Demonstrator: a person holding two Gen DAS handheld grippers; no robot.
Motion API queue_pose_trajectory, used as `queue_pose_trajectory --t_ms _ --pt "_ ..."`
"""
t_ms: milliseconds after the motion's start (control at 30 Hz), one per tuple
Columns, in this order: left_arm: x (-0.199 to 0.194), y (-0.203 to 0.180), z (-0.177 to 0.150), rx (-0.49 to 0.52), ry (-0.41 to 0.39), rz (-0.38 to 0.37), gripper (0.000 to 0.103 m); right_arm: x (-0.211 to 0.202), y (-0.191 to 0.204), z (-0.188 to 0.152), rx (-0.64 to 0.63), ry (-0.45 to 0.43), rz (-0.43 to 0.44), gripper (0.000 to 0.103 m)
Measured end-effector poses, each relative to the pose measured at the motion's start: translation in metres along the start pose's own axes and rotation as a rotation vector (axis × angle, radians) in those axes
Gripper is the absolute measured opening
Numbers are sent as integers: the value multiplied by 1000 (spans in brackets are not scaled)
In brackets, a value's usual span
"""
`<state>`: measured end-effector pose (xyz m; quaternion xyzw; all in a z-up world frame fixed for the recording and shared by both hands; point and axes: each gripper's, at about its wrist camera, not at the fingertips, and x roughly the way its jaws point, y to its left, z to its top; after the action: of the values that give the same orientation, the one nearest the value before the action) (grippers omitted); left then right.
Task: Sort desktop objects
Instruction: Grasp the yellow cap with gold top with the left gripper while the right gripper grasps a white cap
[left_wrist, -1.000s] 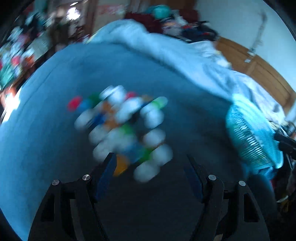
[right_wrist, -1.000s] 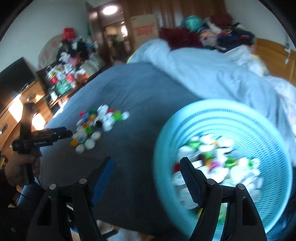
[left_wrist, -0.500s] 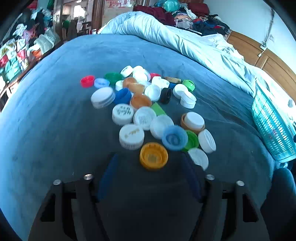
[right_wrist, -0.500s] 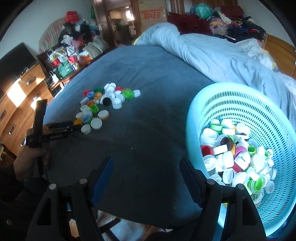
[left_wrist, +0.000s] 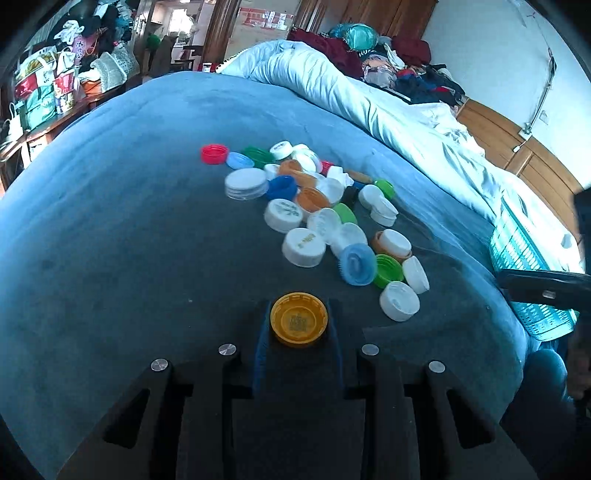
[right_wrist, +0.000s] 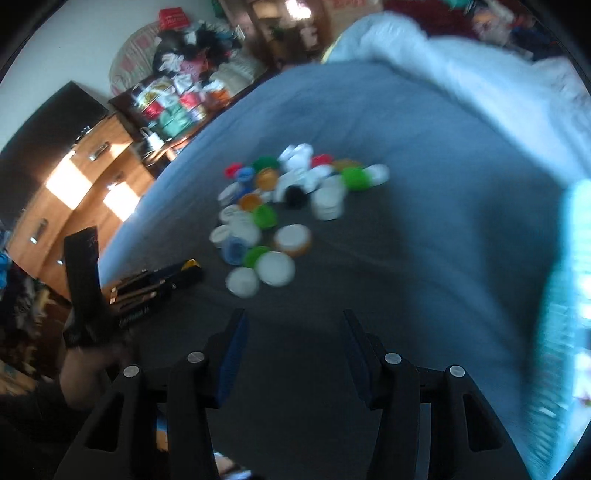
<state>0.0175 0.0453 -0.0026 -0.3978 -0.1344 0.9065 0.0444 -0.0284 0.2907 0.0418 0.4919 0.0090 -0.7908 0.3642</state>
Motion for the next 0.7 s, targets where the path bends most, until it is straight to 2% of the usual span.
queue_pose_trajectory --t_ms 133,233,333,367,400,500,700 --pt "-2 4 -4 -14 -8 -17 25 39 1 18 59 28 29 57" --pt "0 5 -3 -18 -10 -25 25 50 8 24 52 38 26 61" --pt "1 7 -3 -27 -12 -34 25 60 17 25 7 57 -22 60" --pt "0 7 -4 -26 -11 -34 25 66 20 24 -14 73 -52 57" --pt "0 8 -4 -26 -12 -34 25 72 23 22 -39 92 -81 36" --pt "-1 8 -5 -29 -12 -35 25 68 27 19 -79 75 -111 35" --pt "-8 2 2 -20 -17 -8 25 27 41 14 -146 -15 -169 35"
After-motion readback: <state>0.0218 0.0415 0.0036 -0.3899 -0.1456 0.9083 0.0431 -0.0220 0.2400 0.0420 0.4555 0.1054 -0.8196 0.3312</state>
